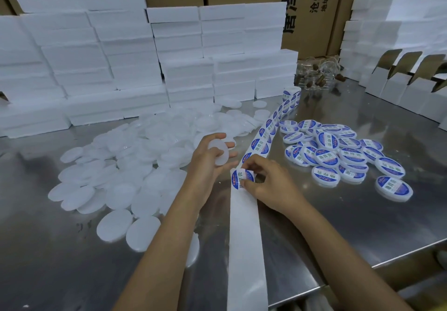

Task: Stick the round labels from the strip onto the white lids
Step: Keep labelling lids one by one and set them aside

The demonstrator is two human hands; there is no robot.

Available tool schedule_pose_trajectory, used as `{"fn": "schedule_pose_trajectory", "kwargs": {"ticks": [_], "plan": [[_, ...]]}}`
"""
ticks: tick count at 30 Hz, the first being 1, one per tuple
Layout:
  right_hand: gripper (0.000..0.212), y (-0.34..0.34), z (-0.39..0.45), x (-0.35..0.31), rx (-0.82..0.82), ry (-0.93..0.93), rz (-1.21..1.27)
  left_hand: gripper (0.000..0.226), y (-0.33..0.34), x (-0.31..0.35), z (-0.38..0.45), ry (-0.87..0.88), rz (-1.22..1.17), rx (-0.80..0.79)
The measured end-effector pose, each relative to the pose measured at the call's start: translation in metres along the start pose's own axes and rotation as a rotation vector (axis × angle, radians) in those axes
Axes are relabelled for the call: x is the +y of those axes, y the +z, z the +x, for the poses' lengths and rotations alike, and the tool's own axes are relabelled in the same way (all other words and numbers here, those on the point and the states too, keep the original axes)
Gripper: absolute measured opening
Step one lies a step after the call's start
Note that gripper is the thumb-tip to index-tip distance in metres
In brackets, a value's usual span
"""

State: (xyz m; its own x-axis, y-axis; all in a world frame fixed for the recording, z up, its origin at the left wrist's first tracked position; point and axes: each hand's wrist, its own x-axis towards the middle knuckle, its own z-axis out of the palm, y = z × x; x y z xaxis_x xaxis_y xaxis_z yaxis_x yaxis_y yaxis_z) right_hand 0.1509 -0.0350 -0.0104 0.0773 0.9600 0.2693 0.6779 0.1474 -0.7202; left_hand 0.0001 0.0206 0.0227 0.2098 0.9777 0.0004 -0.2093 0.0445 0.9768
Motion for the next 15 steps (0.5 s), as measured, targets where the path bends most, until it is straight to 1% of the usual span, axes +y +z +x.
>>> {"fn": "schedule_pose_trajectory", "kwargs": {"ticks": [3, 7, 10, 12, 15], "plan": [[0.020, 0.002, 0.000, 0.001, 0.013, -0.029, 0.029, 0.038, 0.000, -0.005, 0.001, -0.026, 0.006, -0.058], [0.019, 0.003, -0.002, 0.000, 0.024, -0.118, 0.023, 0.039, -0.003, -0.008, 0.002, -0.035, 0.090, -0.073], [0.022, 0.002, -0.003, -0.004, 0.084, -0.167, 0.018, 0.037, -0.002, -0.009, 0.000, -0.102, 0.103, -0.117], [0.022, 0.001, -0.002, -0.008, 0.102, -0.140, 0.143, 0.036, -0.001, -0.007, -0.001, -0.149, 0.120, -0.152], [0.018, 0.000, -0.001, -0.014, 0.168, -0.073, 0.460, 0.037, -0.001, -0.005, -0.001, -0.162, 0.126, -0.178]]}}
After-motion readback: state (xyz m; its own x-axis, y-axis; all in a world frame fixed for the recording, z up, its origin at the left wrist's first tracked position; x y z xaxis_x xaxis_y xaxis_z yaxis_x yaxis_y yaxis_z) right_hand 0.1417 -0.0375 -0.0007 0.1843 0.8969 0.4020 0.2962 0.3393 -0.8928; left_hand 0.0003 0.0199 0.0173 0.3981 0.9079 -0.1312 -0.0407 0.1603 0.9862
